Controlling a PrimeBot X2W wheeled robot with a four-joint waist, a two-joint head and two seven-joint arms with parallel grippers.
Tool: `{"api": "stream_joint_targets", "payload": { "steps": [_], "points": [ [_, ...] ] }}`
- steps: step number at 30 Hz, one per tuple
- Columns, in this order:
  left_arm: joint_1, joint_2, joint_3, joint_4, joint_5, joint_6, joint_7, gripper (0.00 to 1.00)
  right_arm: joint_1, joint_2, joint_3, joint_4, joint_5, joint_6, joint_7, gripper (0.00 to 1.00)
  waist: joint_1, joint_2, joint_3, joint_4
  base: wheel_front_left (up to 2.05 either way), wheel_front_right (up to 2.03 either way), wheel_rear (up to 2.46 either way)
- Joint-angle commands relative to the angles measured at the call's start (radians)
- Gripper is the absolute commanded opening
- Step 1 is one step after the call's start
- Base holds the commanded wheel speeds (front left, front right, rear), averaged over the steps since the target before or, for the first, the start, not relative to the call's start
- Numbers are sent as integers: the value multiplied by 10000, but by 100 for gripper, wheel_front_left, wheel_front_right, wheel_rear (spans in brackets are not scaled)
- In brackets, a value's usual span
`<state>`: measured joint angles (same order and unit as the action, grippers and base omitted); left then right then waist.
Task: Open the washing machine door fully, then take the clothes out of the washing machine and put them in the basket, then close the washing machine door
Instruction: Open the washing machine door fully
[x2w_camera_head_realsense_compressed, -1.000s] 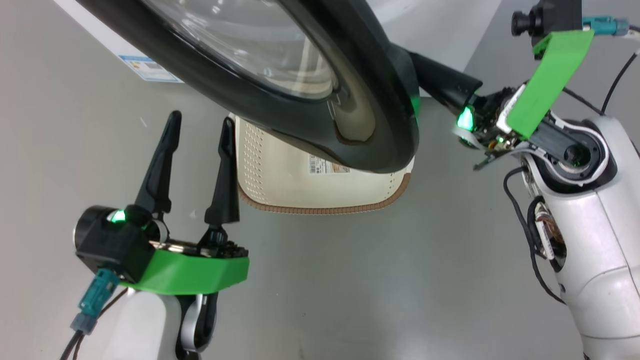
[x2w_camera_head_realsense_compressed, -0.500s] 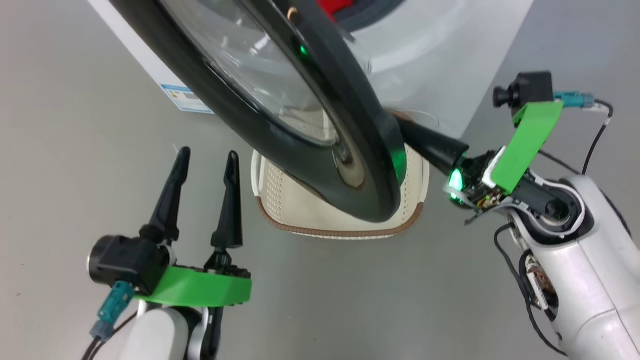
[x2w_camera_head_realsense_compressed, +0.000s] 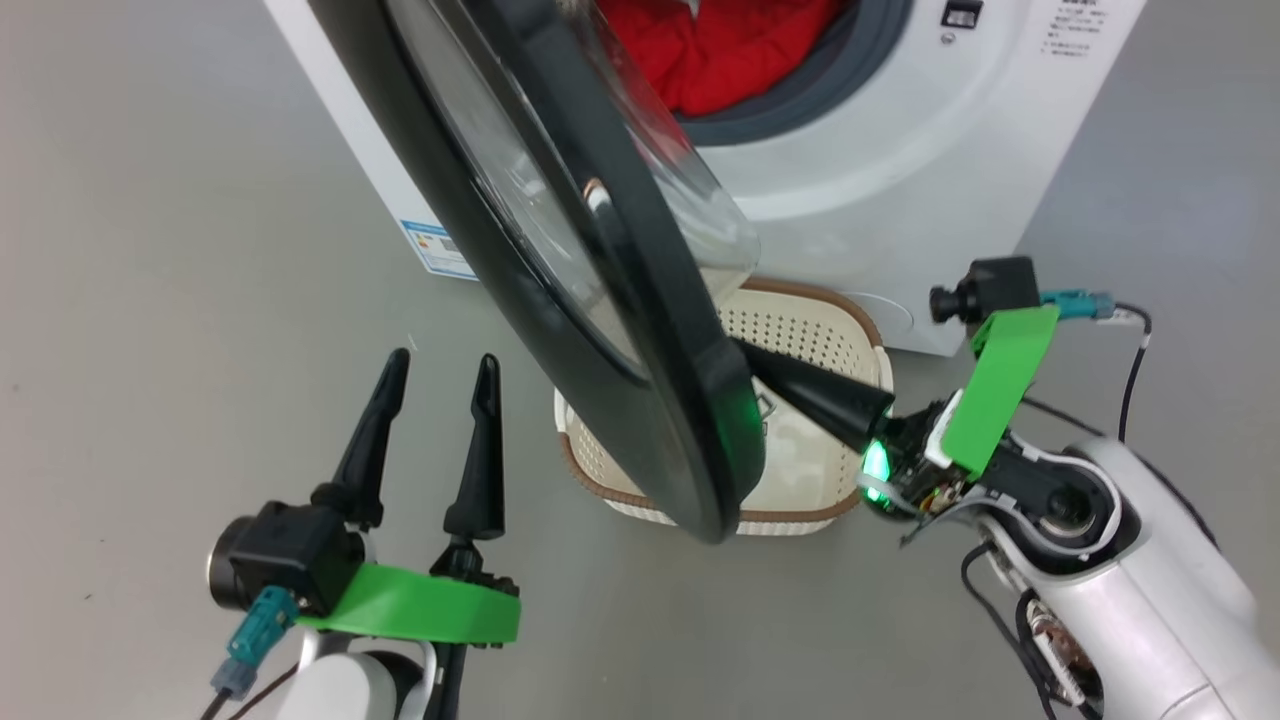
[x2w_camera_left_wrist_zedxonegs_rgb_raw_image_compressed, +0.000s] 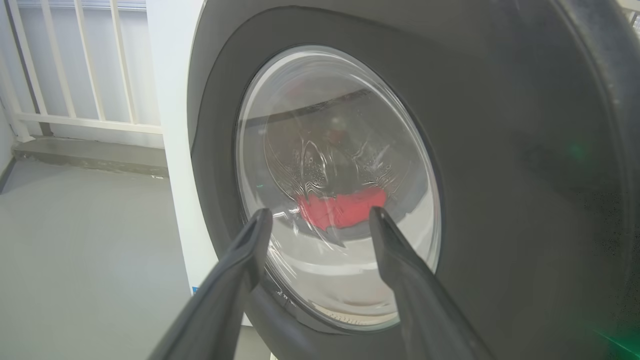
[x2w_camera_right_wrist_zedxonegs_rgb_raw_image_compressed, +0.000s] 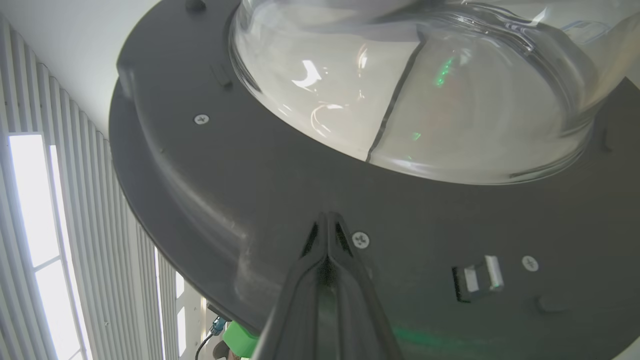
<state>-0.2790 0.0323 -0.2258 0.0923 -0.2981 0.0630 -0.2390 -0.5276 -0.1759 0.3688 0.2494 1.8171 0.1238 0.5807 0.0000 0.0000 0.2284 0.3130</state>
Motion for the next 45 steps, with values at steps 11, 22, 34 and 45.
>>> {"api": "stream_joint_targets", "payload": {
  "steps": [11,22,34,45],
  "points": [
    [271,180,158,-169,-186,224,-25,100,280,-398,1673,-495,1139,69,-794,0,0,0,-786,943,0,0,0],
    [412,186,37,-83,-304,285,56,100,-143,-1078,3163,-747,2259,69,-1811,0,0,0,-1097,1793,0,0,0],
    [506,225,-72,29,-436,298,141,100,-679,-1587,4385,-1045,3251,69,-2729,0,0,0,-1314,2303,0,0,0],
    [638,309,-85,-50,-518,393,150,100,-1228,-2240,5506,-1054,2596,69,-4287,0,0,0,-1366,2288,0,0,0]
  ]
}}
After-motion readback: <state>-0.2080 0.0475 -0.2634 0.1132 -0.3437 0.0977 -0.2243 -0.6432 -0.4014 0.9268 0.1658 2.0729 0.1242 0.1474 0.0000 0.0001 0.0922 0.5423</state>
